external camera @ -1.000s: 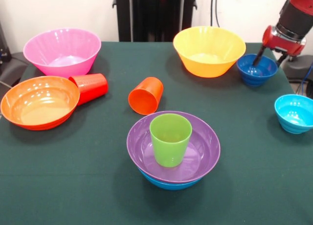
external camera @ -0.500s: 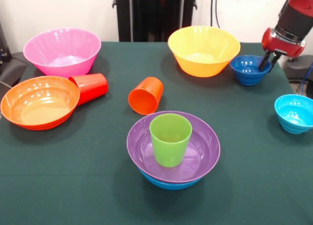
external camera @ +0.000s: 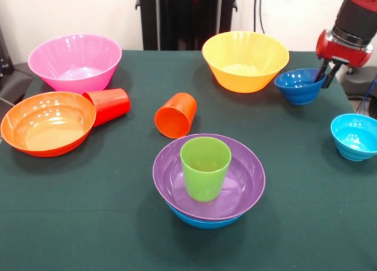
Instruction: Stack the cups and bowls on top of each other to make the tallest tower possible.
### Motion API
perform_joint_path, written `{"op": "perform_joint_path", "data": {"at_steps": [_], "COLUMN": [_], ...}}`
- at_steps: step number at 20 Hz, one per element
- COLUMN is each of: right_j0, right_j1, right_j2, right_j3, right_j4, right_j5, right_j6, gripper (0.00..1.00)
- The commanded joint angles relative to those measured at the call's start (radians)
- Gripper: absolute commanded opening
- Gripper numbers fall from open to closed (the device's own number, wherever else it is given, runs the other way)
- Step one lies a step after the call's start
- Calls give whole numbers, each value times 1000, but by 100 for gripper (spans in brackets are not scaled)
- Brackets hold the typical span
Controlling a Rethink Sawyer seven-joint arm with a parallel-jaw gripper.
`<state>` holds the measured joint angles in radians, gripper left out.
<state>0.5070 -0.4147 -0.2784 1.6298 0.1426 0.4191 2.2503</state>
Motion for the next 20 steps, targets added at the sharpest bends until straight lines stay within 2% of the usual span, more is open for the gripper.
{"op": "perform_joint_path", "data": {"at_steps": [1, 4, 8, 12, 15, 20], "right_j0": [-93, -110, -118, -154, -185, -261], "right_j1": [-62, -63, -37, -40, -64, -125], "right_j2": [144, 144, 91, 75, 70, 107], "right_j3": [-38, -102, -209, -288, -324, -372], "right_j4": [9, 10, -9, -45, -56, -75], "right_j5": [94, 188, 318, 411, 466, 601], "right_j6": [22, 17, 31, -15, -38, -143], "gripper": [0, 0, 0, 0, 0, 0]}}
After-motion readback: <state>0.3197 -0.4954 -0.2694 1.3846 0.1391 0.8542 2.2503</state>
